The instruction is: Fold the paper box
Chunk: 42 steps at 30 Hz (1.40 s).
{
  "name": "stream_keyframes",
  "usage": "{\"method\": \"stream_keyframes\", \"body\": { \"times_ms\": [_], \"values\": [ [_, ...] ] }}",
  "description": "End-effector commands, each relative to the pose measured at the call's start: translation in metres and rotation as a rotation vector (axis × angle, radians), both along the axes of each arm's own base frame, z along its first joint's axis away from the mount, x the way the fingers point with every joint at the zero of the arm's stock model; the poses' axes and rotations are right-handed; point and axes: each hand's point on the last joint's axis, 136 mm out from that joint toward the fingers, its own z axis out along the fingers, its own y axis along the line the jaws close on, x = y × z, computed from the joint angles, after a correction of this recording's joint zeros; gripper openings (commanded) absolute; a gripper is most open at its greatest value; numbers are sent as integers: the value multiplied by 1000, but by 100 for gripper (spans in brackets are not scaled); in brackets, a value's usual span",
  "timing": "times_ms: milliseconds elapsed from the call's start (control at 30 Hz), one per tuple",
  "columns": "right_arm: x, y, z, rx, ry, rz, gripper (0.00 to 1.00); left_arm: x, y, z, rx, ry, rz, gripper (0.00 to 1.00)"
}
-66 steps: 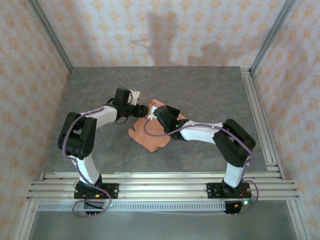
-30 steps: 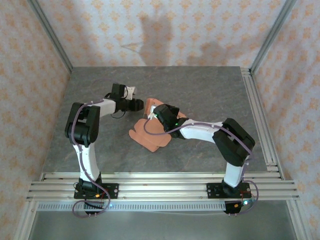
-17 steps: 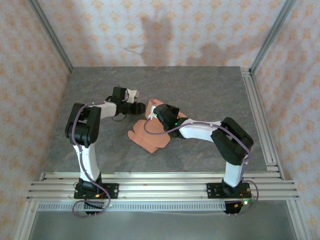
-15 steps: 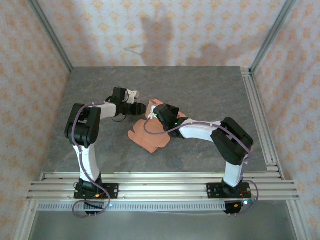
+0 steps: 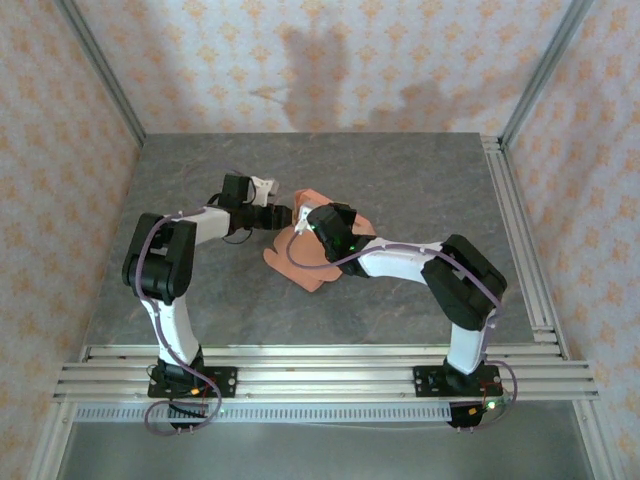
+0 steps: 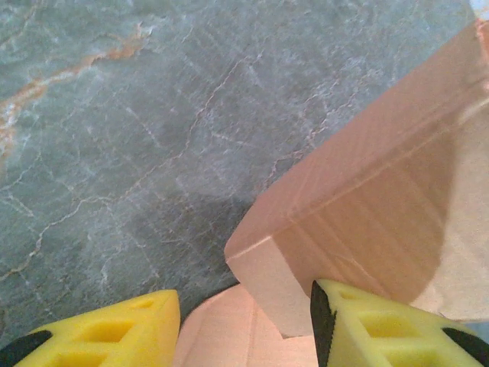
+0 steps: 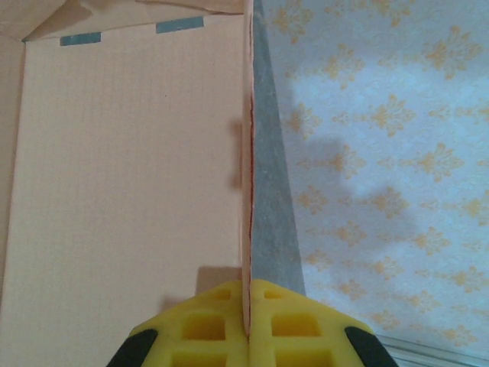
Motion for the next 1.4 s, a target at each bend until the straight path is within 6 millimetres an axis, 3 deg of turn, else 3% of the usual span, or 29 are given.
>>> {"method": "stream_keyframes", "body": {
  "times_ms": [0,500,567,867,1367],
  "values": [
    [2,2,3,-52,-68,2,0,2,-6,16,-14,-58,-28,50],
    [7,10,-8,-102,-97,42,0,8,-13,19,-28,-76,-63,50],
    [7,11,-9,-101,-93,46,0,8,-17,9,-30,-51,-75,50],
    [7,12,-10,-92,-75,43,0,5,-28,3,-16,-45,-121,50],
    [5,20,-9,-62,-44,58,0,20,-41,-1,1,-60,-117,48]
  ]
}}
